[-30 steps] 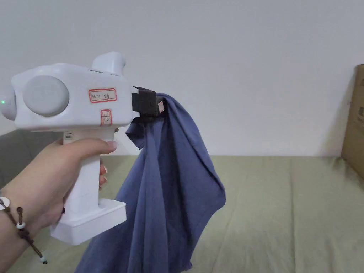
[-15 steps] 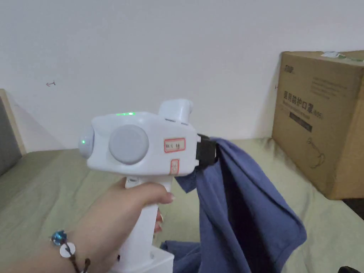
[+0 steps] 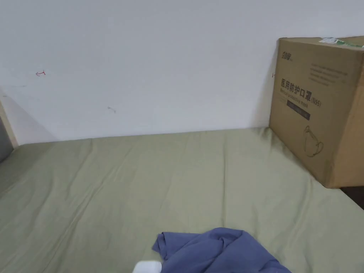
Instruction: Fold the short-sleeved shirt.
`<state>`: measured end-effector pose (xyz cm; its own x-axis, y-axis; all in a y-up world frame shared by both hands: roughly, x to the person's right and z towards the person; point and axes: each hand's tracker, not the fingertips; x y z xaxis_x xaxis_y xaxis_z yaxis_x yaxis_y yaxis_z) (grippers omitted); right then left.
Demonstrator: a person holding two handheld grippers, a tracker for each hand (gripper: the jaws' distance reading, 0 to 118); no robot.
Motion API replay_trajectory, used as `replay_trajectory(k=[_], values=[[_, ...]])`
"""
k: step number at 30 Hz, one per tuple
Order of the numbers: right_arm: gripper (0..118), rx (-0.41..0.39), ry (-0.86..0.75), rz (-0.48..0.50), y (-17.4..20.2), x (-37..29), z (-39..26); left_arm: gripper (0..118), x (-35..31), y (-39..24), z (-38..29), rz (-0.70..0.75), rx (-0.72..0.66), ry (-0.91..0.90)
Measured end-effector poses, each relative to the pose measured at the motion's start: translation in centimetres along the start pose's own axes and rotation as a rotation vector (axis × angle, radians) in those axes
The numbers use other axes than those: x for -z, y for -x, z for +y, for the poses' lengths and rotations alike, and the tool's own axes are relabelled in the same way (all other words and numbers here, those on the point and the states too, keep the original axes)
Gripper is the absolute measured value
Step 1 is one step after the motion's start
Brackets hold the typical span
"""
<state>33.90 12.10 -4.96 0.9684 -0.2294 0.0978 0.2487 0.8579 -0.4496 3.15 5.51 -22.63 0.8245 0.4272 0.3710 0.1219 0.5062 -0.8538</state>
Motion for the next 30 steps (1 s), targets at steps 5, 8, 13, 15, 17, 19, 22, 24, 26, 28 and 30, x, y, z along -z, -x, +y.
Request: replay_trajectory(k=[5,8,13,15,17,19,22,24,26,28,30], values=[[0,-0.007,-0.046,0.023,1.4,0.0,0.6,112,-10.0,-2.2,1.4,0.043,0.101,-0.423],[0,-0.006,-0.151,0.057,2.4,-0.6,0.6,108,-15.7,-3.5,-2.6,0.198,0.127,-0.778],[0,-0.038,-0.340,0.046,4.1,-2.0,-0.3,0,-19.3,-4.4,-10.3,0.527,0.128,-1.071],[0,-0.034,-0.380,0.059,4.7,-2.4,-0.3,0,-20.4,-3.9,-12.4,0.498,0.117,-1.099],[0,-0.034,-0.383,0.069,5.1,-2.5,-0.1,0,-21.1,-3.5,-13.3,0.464,0.075,-1.085],[0,-0.048,-0.377,0.078,5.5,-2.3,0.2,0,-21.3,-3.1,-12.8,0.531,0.122,-1.040],[0,-0.062,-0.348,0.086,5.8,-2.0,0.2,0,-21.0,-2.1,-10.4,0.564,0.120,-0.876],[0,-0.052,-0.300,0.086,6.0,-1.8,0.0,0,-18.5,0.2,-7.0,0.517,0.039,-0.453],[0,-0.034,-0.253,0.105,5.9,-1.5,-0.3,4,-14.7,4.2,-5.8,0.292,-0.115,-0.214],[0,-0.030,-0.242,0.114,5.8,-1.3,-0.7,81,-11.6,7.5,-6.5,0.191,-0.270,-0.215],[0,-0.040,-0.229,0.111,5.6,-1.3,-1.0,98,-8.9,9.4,-7.2,0.335,-0.326,-0.225]])
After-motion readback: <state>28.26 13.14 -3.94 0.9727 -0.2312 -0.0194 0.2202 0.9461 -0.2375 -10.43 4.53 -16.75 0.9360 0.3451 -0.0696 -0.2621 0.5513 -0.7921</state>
